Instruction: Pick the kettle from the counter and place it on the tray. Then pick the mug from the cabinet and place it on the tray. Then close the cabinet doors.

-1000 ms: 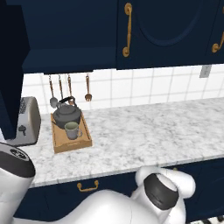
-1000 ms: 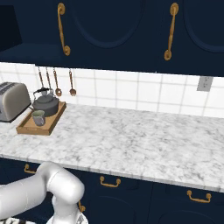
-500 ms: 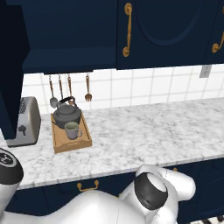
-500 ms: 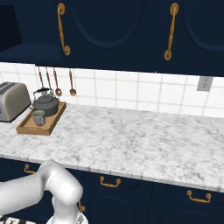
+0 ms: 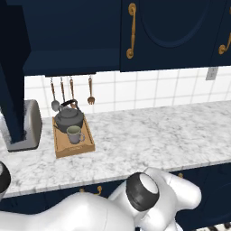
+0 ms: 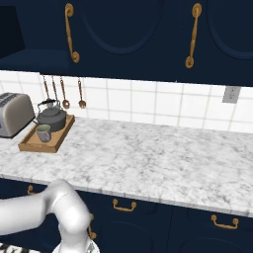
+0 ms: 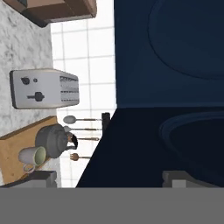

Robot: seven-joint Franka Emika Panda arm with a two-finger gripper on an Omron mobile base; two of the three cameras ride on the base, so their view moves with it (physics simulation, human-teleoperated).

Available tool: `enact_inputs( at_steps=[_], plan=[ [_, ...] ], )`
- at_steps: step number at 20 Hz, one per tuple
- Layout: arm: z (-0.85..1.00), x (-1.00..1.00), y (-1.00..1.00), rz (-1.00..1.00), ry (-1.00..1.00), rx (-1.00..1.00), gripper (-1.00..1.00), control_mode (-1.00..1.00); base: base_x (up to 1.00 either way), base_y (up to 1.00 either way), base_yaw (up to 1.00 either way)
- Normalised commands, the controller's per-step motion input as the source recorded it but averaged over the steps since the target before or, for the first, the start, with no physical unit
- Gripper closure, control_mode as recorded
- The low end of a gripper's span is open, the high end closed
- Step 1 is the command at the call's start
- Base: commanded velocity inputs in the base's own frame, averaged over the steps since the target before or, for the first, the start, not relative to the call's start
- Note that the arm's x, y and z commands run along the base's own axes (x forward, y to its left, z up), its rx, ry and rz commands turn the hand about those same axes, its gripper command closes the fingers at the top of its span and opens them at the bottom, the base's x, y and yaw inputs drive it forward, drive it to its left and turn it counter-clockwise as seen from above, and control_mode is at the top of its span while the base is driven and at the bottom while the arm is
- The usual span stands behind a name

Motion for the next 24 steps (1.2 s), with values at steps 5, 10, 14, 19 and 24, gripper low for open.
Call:
enact_inputs(
  at_steps=[5,10,14,19,24],
  plan=[
    [0.0,0.35,-0.4,-0.12,0.0,0.0,-1.0,-1.0,0.0,0.0,0.0],
    [0.01,0.36,-0.49,-0.09,0.0,0.0,-1.0,-1.0,0.0,0.0,0.0],
    [0.06,0.45,-0.48,-0.07,0.0,0.0,-1.0,-1.0,0.0,0.0,0.0],
    [0.07,0.55,-0.53,-0.04,0.0,0.0,-1.0,-1.0,0.0,0.0,0.0],
    [0.06,0.65,-0.53,-0.01,-0.01,0.01,-1.0,-1.0,0.0,0.0,0.0]
  ],
)
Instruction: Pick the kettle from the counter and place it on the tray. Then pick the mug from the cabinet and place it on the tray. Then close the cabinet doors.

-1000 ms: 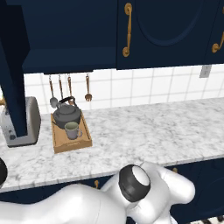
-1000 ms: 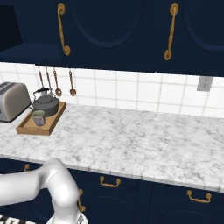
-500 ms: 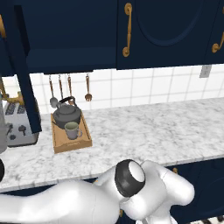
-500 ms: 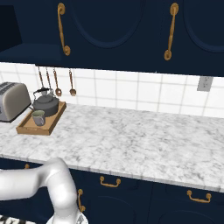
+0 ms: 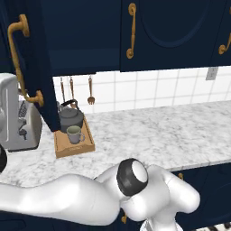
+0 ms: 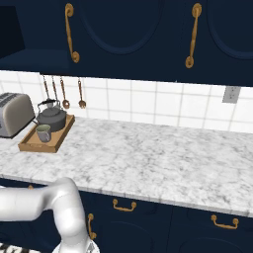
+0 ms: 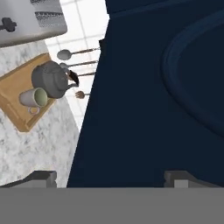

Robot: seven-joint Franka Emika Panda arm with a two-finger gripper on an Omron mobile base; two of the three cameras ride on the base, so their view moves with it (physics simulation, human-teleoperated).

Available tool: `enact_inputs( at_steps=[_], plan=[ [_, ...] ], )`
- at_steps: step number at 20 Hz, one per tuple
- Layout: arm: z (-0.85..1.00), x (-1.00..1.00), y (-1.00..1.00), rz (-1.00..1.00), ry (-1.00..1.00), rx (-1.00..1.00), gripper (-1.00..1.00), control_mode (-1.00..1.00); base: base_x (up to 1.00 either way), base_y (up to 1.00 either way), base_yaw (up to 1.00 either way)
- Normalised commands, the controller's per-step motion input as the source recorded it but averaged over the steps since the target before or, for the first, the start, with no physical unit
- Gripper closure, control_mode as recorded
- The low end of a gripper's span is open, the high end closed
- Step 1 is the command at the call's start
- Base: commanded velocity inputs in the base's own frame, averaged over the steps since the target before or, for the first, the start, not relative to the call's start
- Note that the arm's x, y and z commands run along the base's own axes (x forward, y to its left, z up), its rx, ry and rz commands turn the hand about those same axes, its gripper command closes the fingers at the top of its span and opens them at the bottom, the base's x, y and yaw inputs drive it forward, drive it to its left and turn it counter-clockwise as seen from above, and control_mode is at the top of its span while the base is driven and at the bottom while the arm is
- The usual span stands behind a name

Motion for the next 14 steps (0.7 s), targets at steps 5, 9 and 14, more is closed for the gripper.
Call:
enact_inputs(
  at_steps=[5,9,14],
  plan=[
    [0.03,0.7,-0.54,0.0,-0.01,0.03,-1.0,-1.0,0.0,0.0,0.0],
    [-0.02,0.56,-0.61,0.0,-0.04,0.01,-1.0,-1.0,0.0,0.0,0.0],
    [-0.08,0.53,-0.69,0.0,-0.07,0.0,-1.0,-1.0,0.0,0.0,0.0]
  ],
)
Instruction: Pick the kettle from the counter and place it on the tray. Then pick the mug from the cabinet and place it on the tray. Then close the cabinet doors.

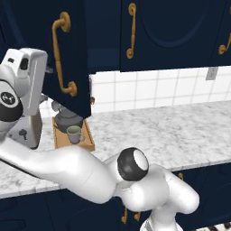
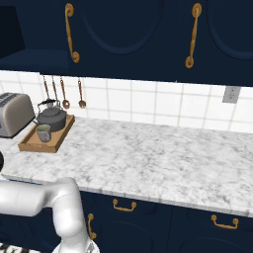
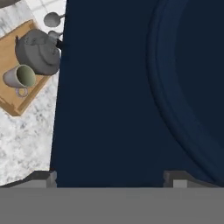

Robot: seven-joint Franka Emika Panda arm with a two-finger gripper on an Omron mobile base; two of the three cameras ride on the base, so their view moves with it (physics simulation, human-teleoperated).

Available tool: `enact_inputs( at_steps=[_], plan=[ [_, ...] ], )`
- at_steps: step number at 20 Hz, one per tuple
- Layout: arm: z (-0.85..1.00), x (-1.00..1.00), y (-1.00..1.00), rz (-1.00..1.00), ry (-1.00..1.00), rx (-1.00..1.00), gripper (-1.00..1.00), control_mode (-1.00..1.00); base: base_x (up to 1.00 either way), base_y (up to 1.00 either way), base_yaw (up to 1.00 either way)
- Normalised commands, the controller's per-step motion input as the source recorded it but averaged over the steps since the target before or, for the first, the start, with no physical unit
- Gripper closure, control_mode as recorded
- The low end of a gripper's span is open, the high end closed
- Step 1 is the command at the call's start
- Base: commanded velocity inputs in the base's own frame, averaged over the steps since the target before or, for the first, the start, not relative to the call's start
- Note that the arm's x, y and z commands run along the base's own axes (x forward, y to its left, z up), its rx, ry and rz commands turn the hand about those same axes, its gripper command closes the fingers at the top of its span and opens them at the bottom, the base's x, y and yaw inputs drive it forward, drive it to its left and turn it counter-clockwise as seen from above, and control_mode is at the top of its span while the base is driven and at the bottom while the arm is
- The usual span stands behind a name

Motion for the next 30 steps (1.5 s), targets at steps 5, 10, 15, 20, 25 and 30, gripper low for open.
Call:
enact_inputs(
  at_steps=[5,10,15,20,25,30],
  plan=[
    [-0.16,0.55,-0.79,0.01,-0.09,0.02,-1.0,-1.0,0.0,0.0,0.0],
    [-0.26,0.43,-0.75,0.09,-0.19,0.01,-1.0,-1.0,0.0,0.0,0.0],
    [-0.08,0.49,-0.72,0.14,-0.27,0.04,-1.0,-1.0,0.0,0.0,0.0],
    [0.01,0.72,-0.69,0.1,-0.04,0.13,-1.0,-1.0,0.0,0.0,0.0],
    [0.0,0.76,-0.73,0.1,-0.02,0.13,-1.0,-1.0,0.0,0.0,0.0],
    [-0.03,0.83,-0.7,0.13,0.0,0.13,-1.0,-1.0,0.0,0.0,0.0]
  ],
)
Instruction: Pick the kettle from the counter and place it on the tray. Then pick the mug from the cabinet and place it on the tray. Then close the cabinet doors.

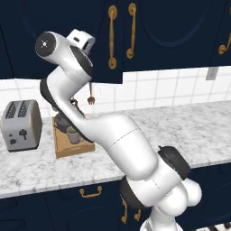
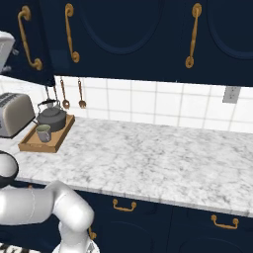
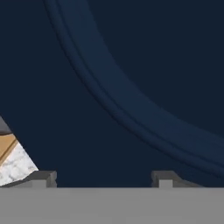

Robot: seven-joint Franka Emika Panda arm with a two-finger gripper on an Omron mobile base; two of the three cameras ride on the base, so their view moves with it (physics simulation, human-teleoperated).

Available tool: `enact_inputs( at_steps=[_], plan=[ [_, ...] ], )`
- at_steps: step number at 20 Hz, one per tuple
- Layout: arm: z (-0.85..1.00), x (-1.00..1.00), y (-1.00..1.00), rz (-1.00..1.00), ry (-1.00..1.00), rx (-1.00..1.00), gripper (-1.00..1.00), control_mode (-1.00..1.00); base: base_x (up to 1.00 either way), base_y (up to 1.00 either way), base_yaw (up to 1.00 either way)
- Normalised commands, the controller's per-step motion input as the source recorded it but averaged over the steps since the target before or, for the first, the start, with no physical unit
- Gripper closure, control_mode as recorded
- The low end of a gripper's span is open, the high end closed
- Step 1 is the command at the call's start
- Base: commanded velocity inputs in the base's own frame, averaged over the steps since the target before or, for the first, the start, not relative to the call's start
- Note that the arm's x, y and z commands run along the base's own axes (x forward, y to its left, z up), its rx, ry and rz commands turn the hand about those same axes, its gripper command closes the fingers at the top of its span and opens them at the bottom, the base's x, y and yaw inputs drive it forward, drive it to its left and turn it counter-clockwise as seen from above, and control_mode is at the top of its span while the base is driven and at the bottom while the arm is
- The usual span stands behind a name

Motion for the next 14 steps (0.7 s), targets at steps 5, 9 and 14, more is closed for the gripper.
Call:
enact_inputs(
  at_steps=[5,9,14],
  plan=[
    [-0.12,0.94,-0.6,0.16,0.0,0.13,-1.0,-1.0,0.0,0.0,0.0],
    [-0.18,0.8,-0.48,0.18,-0.03,0.09,-1.0,-1.0,0.0,0.0,0.0],
    [-0.08,0.56,-0.27,0.15,-0.11,0.1,-1.0,-1.0,0.0,0.0,0.0]
  ],
)
